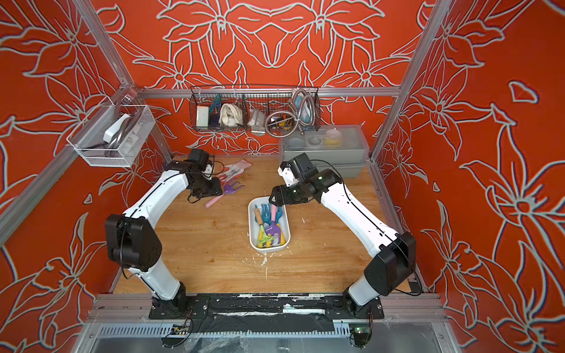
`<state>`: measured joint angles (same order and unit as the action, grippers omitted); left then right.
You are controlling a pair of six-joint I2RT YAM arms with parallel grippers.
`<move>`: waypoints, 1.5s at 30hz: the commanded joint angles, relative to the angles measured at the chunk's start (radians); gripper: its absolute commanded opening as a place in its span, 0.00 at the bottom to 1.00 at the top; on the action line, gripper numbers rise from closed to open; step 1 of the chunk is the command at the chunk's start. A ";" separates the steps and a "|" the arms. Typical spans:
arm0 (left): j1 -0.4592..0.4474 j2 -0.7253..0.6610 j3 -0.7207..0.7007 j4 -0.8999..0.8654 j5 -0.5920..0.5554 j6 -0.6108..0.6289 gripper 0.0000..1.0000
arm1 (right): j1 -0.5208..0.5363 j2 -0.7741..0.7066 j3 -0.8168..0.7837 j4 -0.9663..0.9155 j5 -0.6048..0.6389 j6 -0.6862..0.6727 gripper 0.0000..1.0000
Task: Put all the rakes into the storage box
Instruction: Pick up the rake at the center of the board.
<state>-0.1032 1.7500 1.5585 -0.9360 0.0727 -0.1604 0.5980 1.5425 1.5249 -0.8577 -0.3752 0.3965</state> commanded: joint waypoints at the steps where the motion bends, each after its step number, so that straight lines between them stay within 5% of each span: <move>1: 0.020 0.060 0.043 -0.032 -0.039 0.091 0.58 | -0.008 0.005 -0.016 0.004 -0.037 -0.008 0.75; 14: 0.089 0.329 0.201 -0.076 -0.076 0.108 0.58 | -0.014 0.099 0.032 -0.003 -0.106 0.001 0.74; 30: 0.090 0.471 0.227 -0.058 -0.067 0.101 0.62 | -0.026 0.171 0.093 -0.028 -0.129 -0.006 0.73; 39: 0.018 0.389 0.074 -0.005 -0.053 0.118 0.50 | -0.032 0.149 0.063 0.009 -0.143 0.006 0.72; 45: -0.068 0.317 -0.057 0.030 -0.052 0.117 0.29 | -0.034 0.114 0.001 0.055 -0.171 0.038 0.71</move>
<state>-0.1482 2.0960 1.5528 -0.9028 0.0093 -0.0387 0.5697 1.6871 1.5478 -0.8238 -0.5182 0.4149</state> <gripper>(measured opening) 0.304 0.713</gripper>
